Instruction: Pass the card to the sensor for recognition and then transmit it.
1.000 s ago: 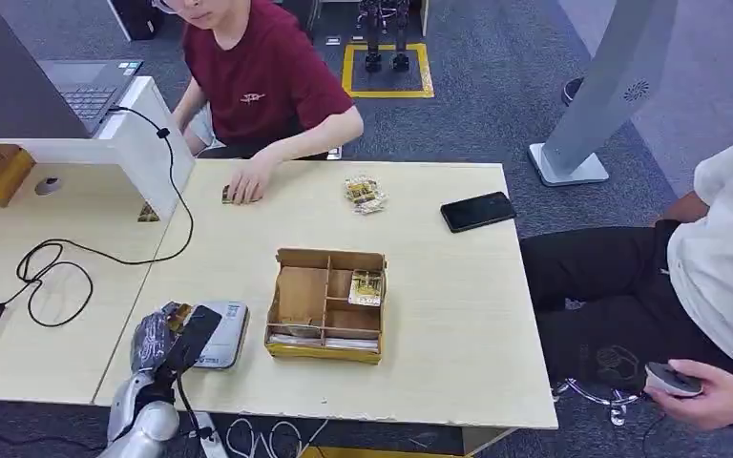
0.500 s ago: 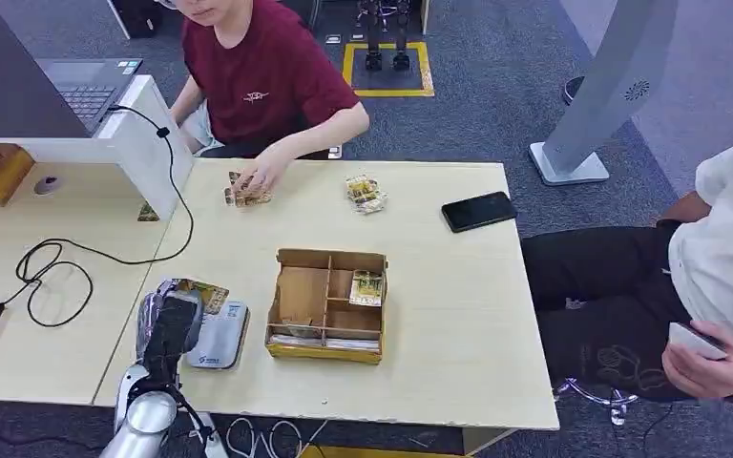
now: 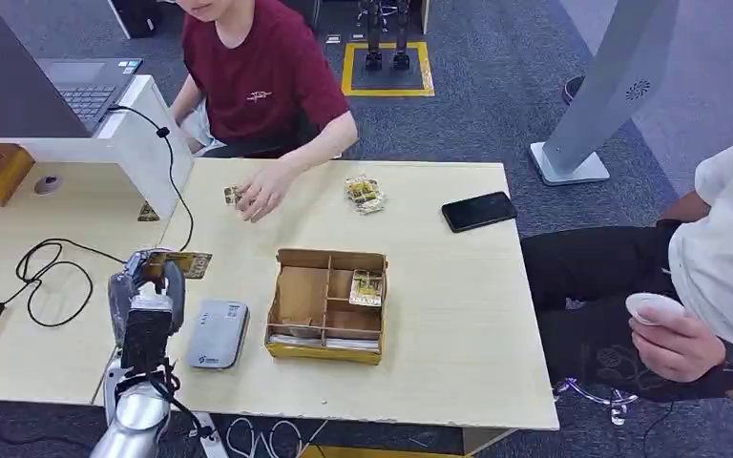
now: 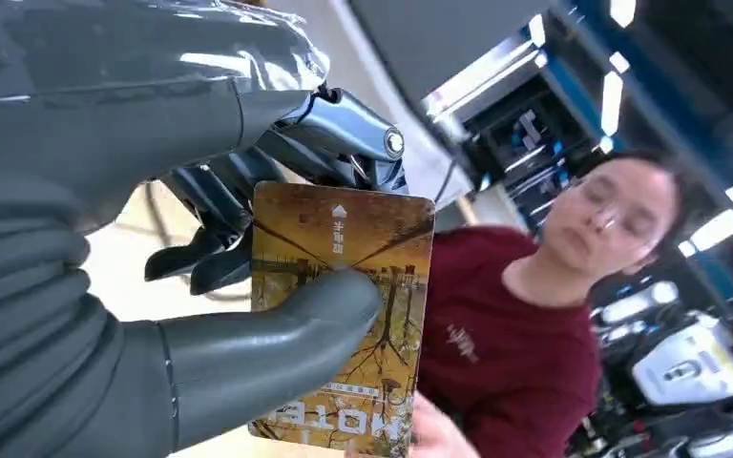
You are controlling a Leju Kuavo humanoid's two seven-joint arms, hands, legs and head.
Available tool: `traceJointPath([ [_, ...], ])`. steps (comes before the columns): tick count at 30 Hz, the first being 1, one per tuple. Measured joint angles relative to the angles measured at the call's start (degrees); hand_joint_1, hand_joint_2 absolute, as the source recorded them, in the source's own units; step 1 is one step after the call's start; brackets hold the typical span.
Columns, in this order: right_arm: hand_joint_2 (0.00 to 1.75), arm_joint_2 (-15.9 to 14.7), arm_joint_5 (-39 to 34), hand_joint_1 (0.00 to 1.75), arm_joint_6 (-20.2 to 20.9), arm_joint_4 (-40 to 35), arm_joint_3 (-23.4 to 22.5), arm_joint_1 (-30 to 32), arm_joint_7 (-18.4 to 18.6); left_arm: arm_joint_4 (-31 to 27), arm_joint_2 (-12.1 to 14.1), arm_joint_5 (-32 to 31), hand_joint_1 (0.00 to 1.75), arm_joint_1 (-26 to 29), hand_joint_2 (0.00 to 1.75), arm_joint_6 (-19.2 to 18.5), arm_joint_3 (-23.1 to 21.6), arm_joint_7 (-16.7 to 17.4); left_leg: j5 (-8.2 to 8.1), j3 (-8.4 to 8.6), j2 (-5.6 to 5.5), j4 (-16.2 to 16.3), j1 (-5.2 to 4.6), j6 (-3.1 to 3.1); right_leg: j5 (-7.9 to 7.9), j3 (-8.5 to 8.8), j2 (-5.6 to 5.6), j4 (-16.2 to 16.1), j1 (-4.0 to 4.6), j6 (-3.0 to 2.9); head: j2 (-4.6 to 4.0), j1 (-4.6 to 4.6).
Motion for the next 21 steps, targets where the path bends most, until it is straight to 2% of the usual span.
traceJointPath([
  [3, 0.0, 0.0, 0.9, 0.0, 0.7, 0.0, 0.0, -0.1, 0.0, -0.3, 0.4, -7.6, 1.75, -0.6, 1.75, 5.3, -0.7, 0.3, 0.0, 0.0, 0.0, 0.0, 0.0, 0.0, 0.0, 0.0, 0.0, 0.0, 0.0, 0.0, 0.0, 0.0],
  [5, 0.0, 0.0, 1.7, 0.0, 1.2, 0.0, 0.1, -0.2, 0.0, 0.0, 1.2, -16.7, 1.75, -1.5, 1.75, 9.0, -1.3, 1.4, 0.0, -0.01, 0.0, 0.0, 0.0, 0.0, 0.0, 0.0, 0.0, 0.0, 0.0, 0.0, 0.0, 0.0],
  [7, 0.0, 0.0, 2.1, 0.0, 1.4, 0.0, 0.1, -0.3, 0.0, 0.9, 1.5, -25.8, 1.75, -2.8, 1.75, 9.3, -1.1, 0.9, 0.0, -0.02, -0.01, 0.0, 0.0, 0.0, 0.0, 0.0, -0.01, 0.0, 0.0, 0.0, 0.0, 0.0],
  [10, 0.0, 0.0, 3.4, 0.0, 1.4, 0.0, 0.5, -0.5, 0.0, 1.8, 0.8, -36.2, 1.75, -4.6, 1.75, 9.4, 0.9, -1.7, 0.01, -0.01, -0.01, 0.0, 0.0, 0.0, 0.01, 0.0, -0.01, 0.0, 0.0, 0.0, 0.0, 0.0],
  [14, 0.0, 0.0, 4.1, 0.0, 1.6, 0.0, 1.3, -0.7, -0.2, 3.3, -0.8, -48.0, 1.75, -7.6, 1.75, 9.4, 4.7, -1.8, 0.01, -0.01, 0.01, 0.0, -0.01, 0.0, 0.01, 0.0, 0.0, 0.0, 0.0, 0.0, 0.0, -0.02],
  [17, 0.0, 0.0, 4.1, 0.0, 1.8, 0.0, 1.5, -0.8, -0.3, 4.4, -1.7, -50.6, 1.75, -9.0, 1.75, 9.4, 7.2, -2.6, 0.01, -0.01, 0.01, 0.0, 0.0, 0.0, 0.01, 0.0, 0.01, 0.0, 0.0, 0.0, 0.0, 0.0],
  [21, 0.0, 0.0, 4.1, 0.0, 1.8, 0.0, 1.5, -0.9, -0.3, 5.6, -2.9, -50.5, 1.75, -9.6, 1.75, 9.4, 9.3, -3.9, 0.0, -0.03, 0.0, 0.0, 0.0, 0.0, 0.0, -0.04, 0.01, 0.0, 0.0, 0.0, 0.0, 0.0],
])
